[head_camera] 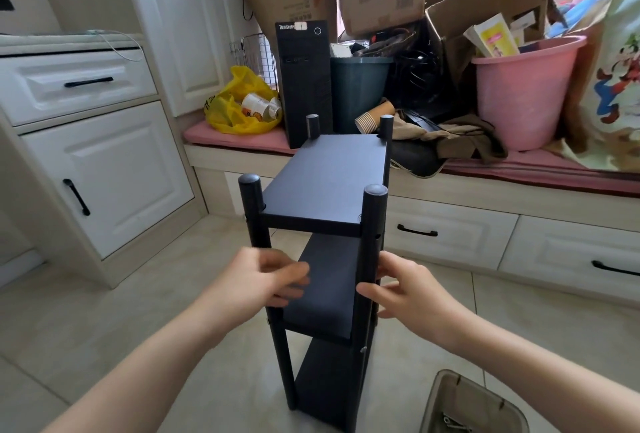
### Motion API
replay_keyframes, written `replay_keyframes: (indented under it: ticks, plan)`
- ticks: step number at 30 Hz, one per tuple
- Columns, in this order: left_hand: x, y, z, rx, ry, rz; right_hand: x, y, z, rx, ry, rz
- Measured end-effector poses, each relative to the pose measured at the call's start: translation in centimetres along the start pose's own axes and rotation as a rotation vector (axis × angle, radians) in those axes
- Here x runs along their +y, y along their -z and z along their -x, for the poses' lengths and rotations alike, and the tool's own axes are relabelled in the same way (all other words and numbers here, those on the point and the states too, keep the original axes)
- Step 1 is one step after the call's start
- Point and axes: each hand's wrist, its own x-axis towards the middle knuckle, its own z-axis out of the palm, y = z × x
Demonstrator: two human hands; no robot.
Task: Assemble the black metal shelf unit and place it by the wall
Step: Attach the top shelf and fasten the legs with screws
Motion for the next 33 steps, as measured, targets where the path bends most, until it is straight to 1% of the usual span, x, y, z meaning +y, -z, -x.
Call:
replay_keyframes:
  ticks: [7,13,16,23,33]
  plan:
    - [1.2,-4.6,-0.4,-0.207,-0.134,0.558,-0.2,0.2,0.0,0.001,0.020,-0.025]
    - [2.1,-5.8,-1.9,-0.217,-0.192,0.834,0.3,0.1,-0.1,0.009,0.050,-0.001]
    - [2.3,-6.3,-2.5,-0.194,-0.231,0.853,0.5,0.1,-0.1,0.020,0.047,-0.013]
    - [2.0,-6.7,-2.8,-0.137,-0.290,0.776,0.6,0.0,-0.3,0.029,0.058,-0.028]
    - [1.9,-6.6,-2.7,-0.178,-0.289,0.755,0.6,0.1,-0.5,0.009,0.038,-0.032]
